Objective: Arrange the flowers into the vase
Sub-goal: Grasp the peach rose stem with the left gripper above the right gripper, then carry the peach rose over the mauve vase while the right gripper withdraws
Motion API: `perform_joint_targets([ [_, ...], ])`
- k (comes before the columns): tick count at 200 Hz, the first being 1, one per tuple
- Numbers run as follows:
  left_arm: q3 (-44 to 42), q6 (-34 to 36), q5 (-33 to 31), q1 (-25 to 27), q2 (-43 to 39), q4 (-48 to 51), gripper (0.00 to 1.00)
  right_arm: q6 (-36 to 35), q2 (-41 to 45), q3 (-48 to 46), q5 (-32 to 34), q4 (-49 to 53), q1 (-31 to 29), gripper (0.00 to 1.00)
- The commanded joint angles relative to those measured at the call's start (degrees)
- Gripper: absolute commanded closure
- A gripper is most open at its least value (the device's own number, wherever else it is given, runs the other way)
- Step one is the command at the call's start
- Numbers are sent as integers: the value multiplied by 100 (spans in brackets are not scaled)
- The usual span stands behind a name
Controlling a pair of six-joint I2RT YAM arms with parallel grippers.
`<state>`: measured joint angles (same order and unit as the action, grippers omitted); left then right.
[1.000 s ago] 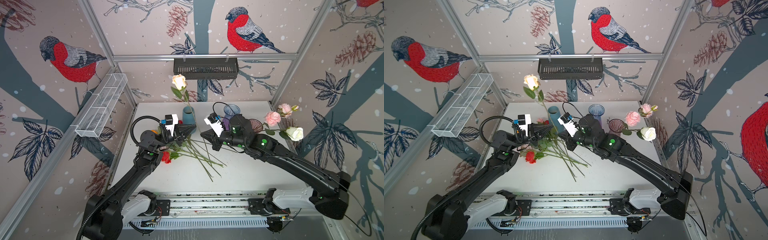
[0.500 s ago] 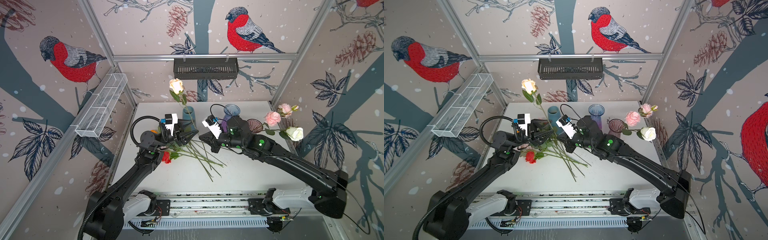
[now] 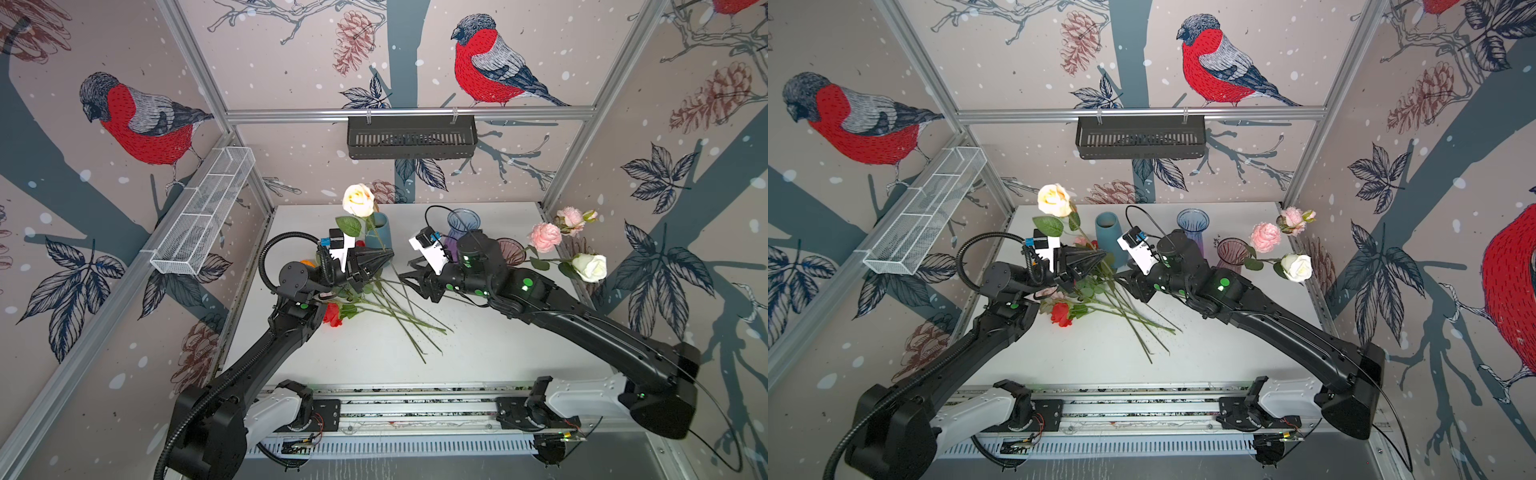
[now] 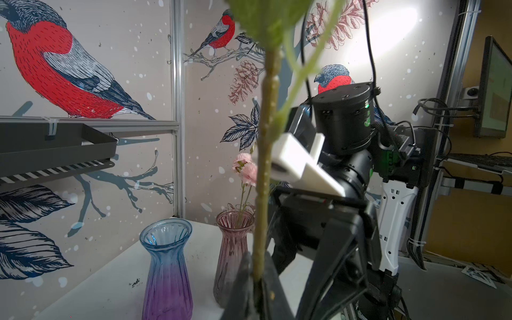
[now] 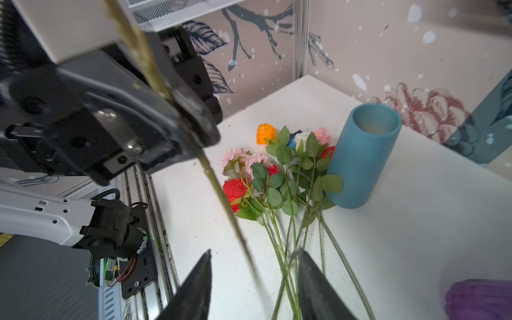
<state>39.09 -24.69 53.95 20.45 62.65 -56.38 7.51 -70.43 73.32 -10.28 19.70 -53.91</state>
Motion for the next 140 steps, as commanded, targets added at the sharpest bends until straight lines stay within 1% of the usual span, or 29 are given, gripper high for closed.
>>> perform_joint_targets([
  [1, 324, -20, -6, 36, 69, -45, 100, -25, 417, 229, 830, 109, 75, 52],
  [19, 734, 224, -256, 159, 147, 426, 100, -80, 714, 623, 1554, 706, 209, 51],
  [34, 1060, 598, -557, 434, 259, 708, 100, -71, 1067, 913, 2040, 1028, 309, 51],
  [55, 1639, 1199, -1089, 966, 598, 1029, 100, -45, 1694, 1147, 2291, 1053, 333, 52],
  [62, 1774, 1283, -1225, 1115, 761, 1015, 100, -21, 1885, 1236, 2383, 1084, 333, 53],
  [74, 2264, 1344, -1361, 1326, 1099, 919, 100, 20, 2131, 1345, 2545, 1146, 335, 53],
  [92, 2986, 1415, -1384, 1596, 1688, 797, 100, 31, 2421, 1382, 2707, 1228, 333, 53],
  [112, 3937, 1533, -1335, 1822, 2429, 911, 100, 92, 2715, 1256, 2878, 1224, 337, 52],
  [140, 5263, 1284, -1154, 2008, 3443, 980, 100, 93, 2969, 1144, 3045, 1307, 325, 52],
])
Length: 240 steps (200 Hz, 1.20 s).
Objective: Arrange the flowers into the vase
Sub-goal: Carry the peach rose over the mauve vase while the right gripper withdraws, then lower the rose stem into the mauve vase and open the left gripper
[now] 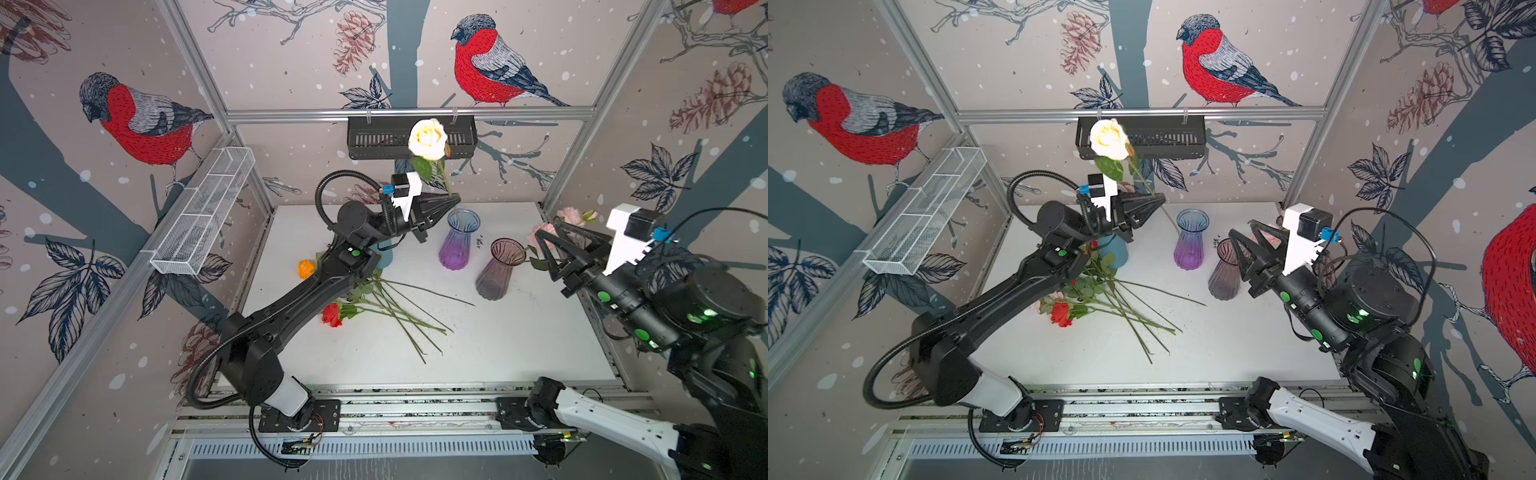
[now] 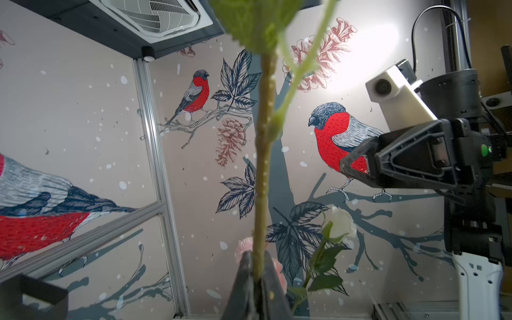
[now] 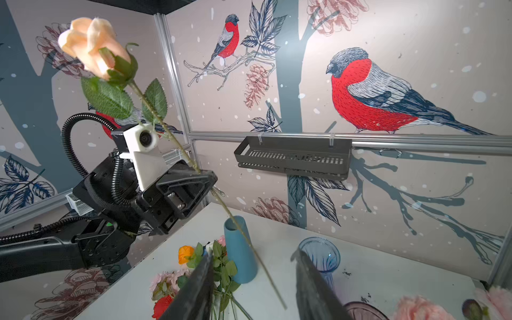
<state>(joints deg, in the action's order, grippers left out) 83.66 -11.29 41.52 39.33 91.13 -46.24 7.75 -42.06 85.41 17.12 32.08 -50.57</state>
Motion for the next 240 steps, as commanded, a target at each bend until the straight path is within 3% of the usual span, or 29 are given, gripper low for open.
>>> perform_joint_targets([
  [1, 848, -70, 96, 128, 641, -34, 100, 69, 139, -66, 311, 75, -12, 52],
  [60, 2597, -640, 572, 418, 2168, -104, 100, -115, 427, -281, 511, -62, -53, 49],
  [118, 3390, 545, 407, 737, 2901, 1073, 100, -283, 471, -306, 537, -64, -120, 47],
  [178, 3236, 1882, -293, 1065, 3057, 1527, 100, -300, 609, -445, 609, -90, -170, 47],
  [240, 3084, 1934, -474, 1121, 3243, 1457, 100, -223, 664, -538, 601, -60, -184, 47],
])
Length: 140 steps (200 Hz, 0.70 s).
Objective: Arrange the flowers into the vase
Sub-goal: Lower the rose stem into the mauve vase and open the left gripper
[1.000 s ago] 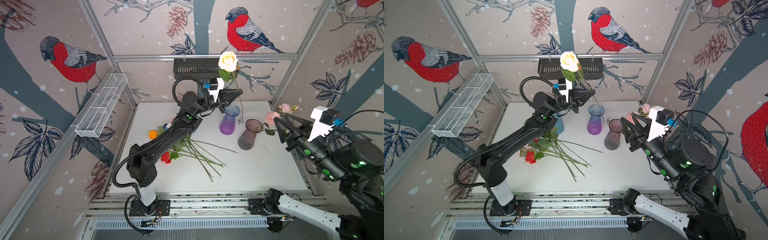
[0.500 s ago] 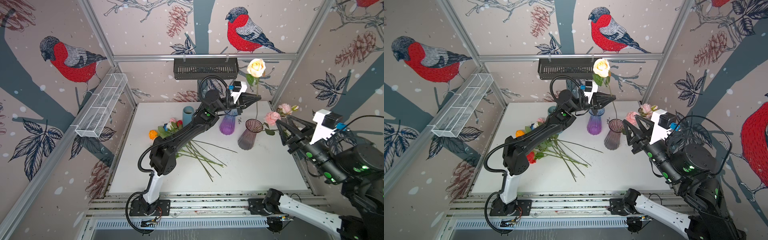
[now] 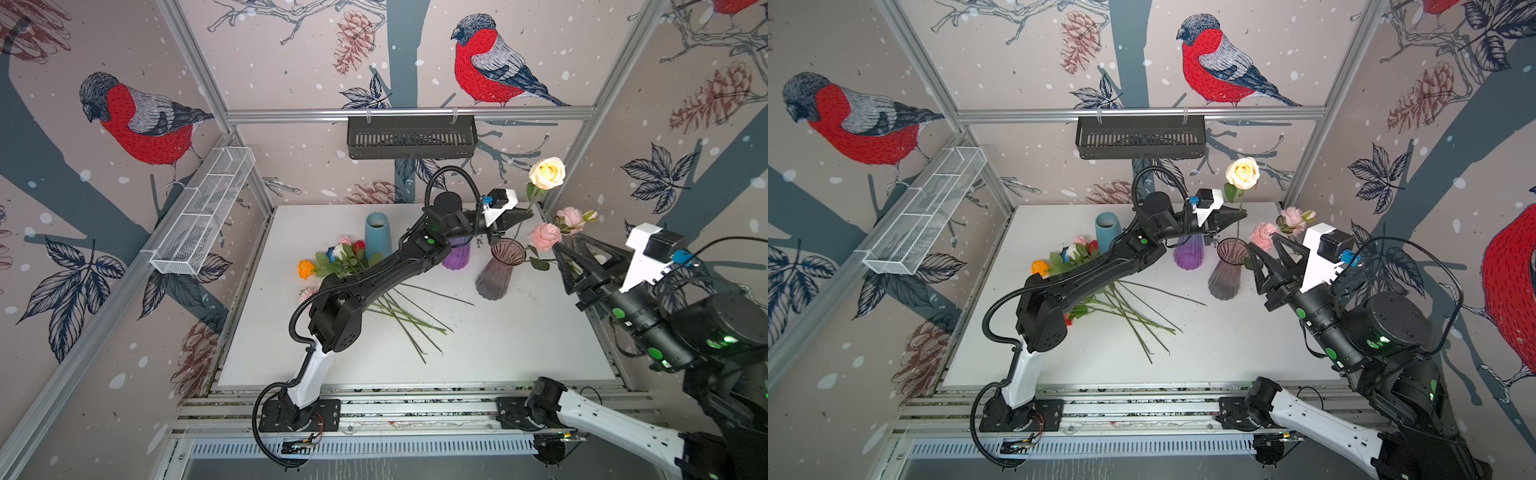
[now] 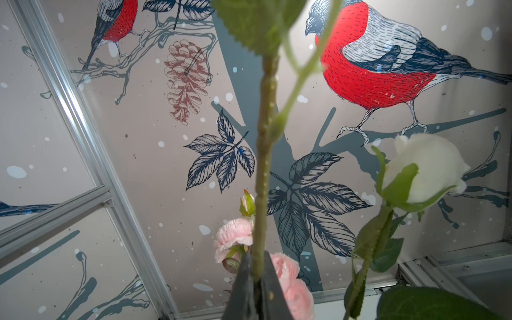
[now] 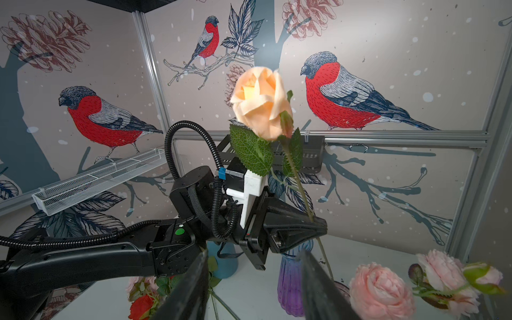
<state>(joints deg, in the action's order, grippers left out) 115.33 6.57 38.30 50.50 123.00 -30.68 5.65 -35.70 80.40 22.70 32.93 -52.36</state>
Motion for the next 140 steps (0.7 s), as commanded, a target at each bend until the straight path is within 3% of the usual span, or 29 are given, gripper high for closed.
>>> perform_joint_targets([
  [1, -91, 146, -155, 4, 57, -98, 100, -12, 28, -40, 47, -146, -4, 47],
  [8, -136, 119, -164, -3, 73, -73, 98, 4, 28, -50, 42, -140, -4, 47],
  [16, -180, 86, -187, -5, 83, -20, 87, 15, 23, -51, 30, -137, -7, 47],
  [37, -345, 62, -154, -25, 30, 159, 38, 26, 31, -60, 24, -111, -6, 47],
  [48, -542, 13, -157, -48, -61, 122, 24, 33, 45, -60, 31, -102, -9, 47],
  [63, -899, -46, -169, -88, -247, -52, 17, 33, 63, -90, 50, -111, -14, 47],
  [111, -2213, -148, -159, -215, -1043, -402, 8, 59, 56, -181, 54, -137, -28, 47],
  [140, -2660, -133, 60, -277, -1437, -96, 2, 50, -48, -183, 5, -205, -31, 47],
])
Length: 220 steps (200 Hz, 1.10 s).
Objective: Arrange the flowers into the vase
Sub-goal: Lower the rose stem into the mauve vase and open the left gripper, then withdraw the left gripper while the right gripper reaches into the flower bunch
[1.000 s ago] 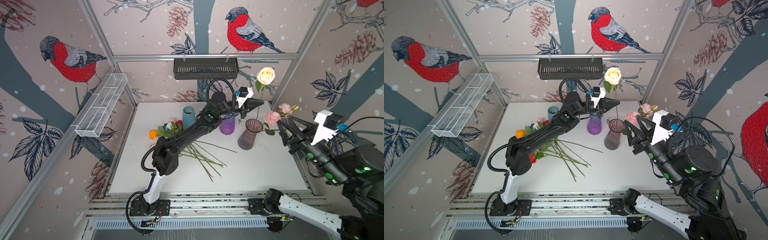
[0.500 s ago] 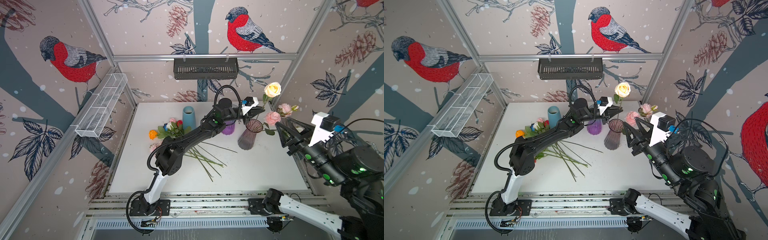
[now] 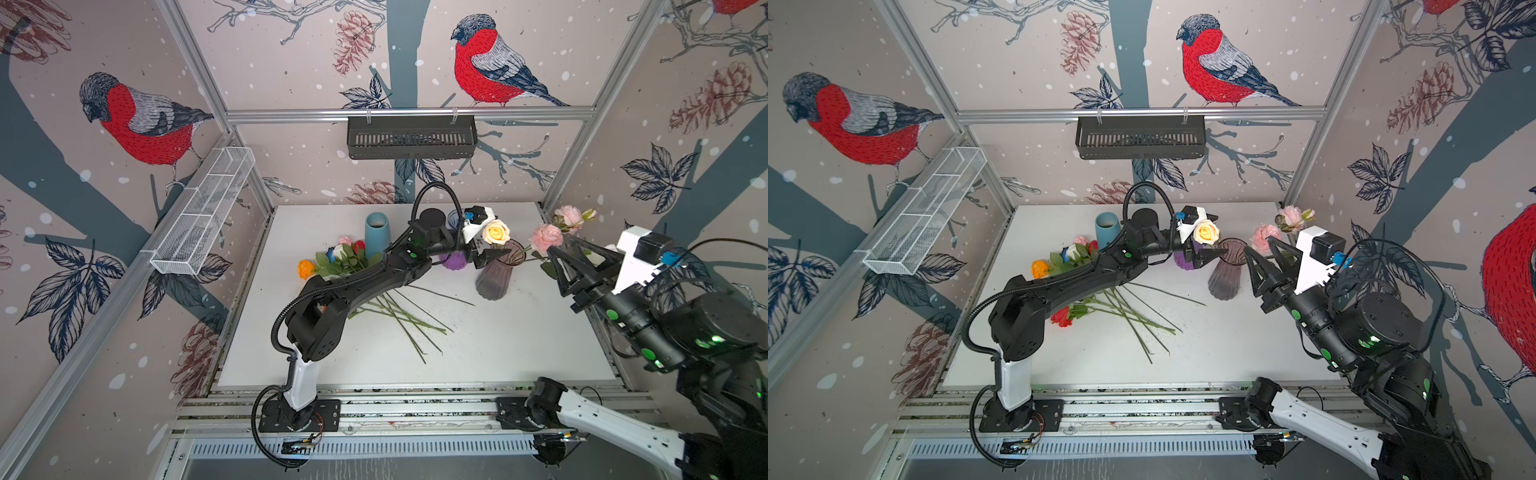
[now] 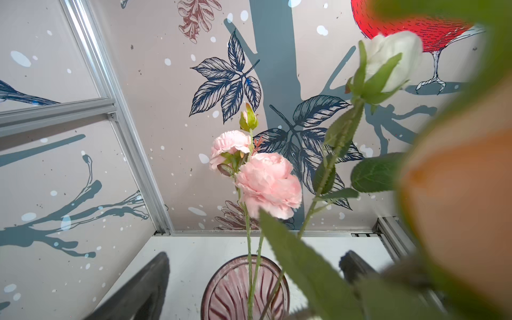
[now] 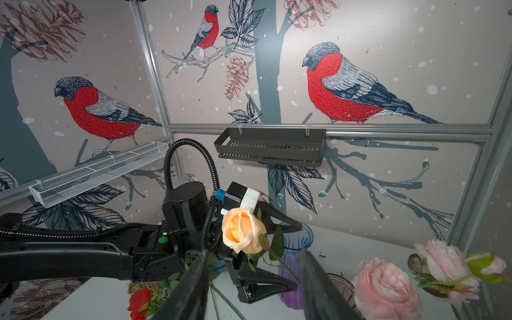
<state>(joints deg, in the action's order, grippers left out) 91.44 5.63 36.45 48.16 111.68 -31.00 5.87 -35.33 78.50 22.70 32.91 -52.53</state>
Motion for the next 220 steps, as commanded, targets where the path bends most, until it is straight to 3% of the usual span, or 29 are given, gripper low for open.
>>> perform_joint_targets([
  [1, -291, -33, 247, -44, -327, -50, 2, 28, -86, 7, 1, -204, -12, 47],
  [70, -1514, 545, -80, -69, -1667, 270, 2, 111, -414, 29, -205, -312, -14, 47],
  [106, -2543, 639, -522, -423, -2836, 281, 7, 46, -888, 488, -695, -4, -19, 49],
  [147, -3670, 1289, -2256, -747, -4307, 524, 8, -5, -2251, 1229, -1845, 578, -43, 50],
  [186, -4365, 1821, -4652, -756, -5351, 175, 8, -57, -3610, 1619, -2000, 833, -272, 53],
  [203, -4763, 2102, -5405, -760, -5751, -488, 4, -103, -4186, 1606, -2197, 889, -231, 56],
  [220, -5168, 2218, -5683, -838, -6081, -1171, 3, -32, -4629, 1488, -2667, 915, -97, 62],
])
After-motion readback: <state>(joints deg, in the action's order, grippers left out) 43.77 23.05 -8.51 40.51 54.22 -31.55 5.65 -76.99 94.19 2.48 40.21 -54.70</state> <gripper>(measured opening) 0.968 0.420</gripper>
